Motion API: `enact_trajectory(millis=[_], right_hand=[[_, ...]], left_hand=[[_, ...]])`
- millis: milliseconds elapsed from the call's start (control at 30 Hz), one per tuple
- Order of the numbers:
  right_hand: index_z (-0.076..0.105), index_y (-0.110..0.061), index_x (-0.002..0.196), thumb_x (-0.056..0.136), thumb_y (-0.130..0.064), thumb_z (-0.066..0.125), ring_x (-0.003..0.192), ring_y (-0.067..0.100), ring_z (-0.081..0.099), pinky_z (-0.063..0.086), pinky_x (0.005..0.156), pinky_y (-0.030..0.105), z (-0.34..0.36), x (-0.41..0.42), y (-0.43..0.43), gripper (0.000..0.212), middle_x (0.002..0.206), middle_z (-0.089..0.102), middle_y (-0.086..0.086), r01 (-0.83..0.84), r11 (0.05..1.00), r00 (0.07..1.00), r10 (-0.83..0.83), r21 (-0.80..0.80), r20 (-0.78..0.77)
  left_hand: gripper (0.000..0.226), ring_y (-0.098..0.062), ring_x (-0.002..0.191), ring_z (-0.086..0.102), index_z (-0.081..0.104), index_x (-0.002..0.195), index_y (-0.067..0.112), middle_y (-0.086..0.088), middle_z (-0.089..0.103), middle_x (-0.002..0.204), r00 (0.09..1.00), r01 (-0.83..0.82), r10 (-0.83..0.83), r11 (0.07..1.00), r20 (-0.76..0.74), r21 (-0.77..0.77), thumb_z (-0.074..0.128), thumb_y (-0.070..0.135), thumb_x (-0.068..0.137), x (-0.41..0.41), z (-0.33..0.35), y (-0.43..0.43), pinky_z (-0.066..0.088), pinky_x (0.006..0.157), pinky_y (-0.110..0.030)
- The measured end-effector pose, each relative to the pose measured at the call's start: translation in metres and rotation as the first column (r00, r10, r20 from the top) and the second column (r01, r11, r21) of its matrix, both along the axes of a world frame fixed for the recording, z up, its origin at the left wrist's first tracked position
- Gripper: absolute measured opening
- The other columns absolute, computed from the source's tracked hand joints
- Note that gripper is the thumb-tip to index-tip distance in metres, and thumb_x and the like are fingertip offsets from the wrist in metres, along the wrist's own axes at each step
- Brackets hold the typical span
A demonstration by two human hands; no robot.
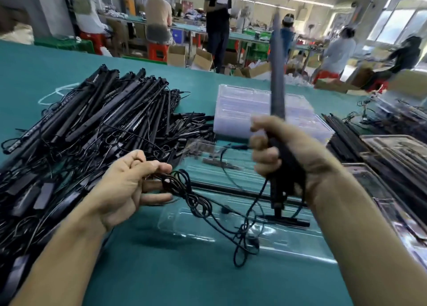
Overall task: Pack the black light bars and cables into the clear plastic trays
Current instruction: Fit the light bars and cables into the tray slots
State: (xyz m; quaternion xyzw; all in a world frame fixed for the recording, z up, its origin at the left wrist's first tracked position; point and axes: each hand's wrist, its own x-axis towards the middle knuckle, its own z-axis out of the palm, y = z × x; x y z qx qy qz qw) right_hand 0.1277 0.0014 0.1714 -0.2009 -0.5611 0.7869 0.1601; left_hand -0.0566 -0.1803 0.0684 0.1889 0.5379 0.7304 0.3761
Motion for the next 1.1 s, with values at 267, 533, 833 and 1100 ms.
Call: enact_trajectory(millis=[267,533,833,1100], right_hand=[[0.066,-0.013,0.094,0.068,-0.020,0.086,0.047,0.014,0.053,0.045,0.046,0.024,-0.038,-0.021,-0.038,0.034,0.069,0.062,0.005,-0.335,0.797,0.901,0.115,0.502,0.419],[0.059,-0.010,0.078,0.077,-0.012,0.076,0.044,0.015,0.060,0.046,0.045,0.024,-0.046,-0.023,-0.042,0.018,0.062,0.062,0.001,-0.396,0.691,0.861,0.050,0.605,0.506],[0.059,-0.007,0.091,0.089,-0.013,0.070,0.050,0.014,0.061,0.049,0.044,0.022,-0.050,-0.015,-0.028,0.012,0.065,0.065,0.007,-0.413,0.824,0.873,0.235,0.389,0.428],[0.064,-0.010,0.097,0.090,-0.017,0.067,0.044,0.010,0.053,0.044,0.038,0.019,-0.059,-0.002,-0.005,0.010,0.064,0.063,0.005,-0.283,0.938,0.926,0.212,0.200,0.313]], left_hand=[[0.033,-0.026,0.064,0.073,0.036,0.073,0.019,-0.004,0.071,0.072,0.985,-0.167,0.162,0.979,0.051,0.120,0.045,0.005,0.101,0.000,0.002,0.003,0.058,0.049,-0.038],[0.032,-0.028,0.078,0.075,0.037,0.074,0.022,-0.009,0.073,0.083,0.985,-0.174,0.165,0.954,0.056,0.246,0.065,0.009,0.081,0.008,0.004,0.009,0.060,0.057,-0.033],[0.043,-0.019,0.075,0.072,0.040,0.074,0.020,-0.006,0.067,0.081,0.976,-0.170,0.195,0.962,-0.101,0.212,0.080,0.030,0.062,0.021,-0.005,0.020,0.060,0.061,-0.033],[0.035,-0.012,0.055,0.065,0.038,0.067,0.022,-0.001,0.062,0.063,0.961,-0.267,0.238,0.928,0.138,0.260,0.061,0.014,0.092,0.015,-0.008,0.024,0.055,0.049,-0.023]])
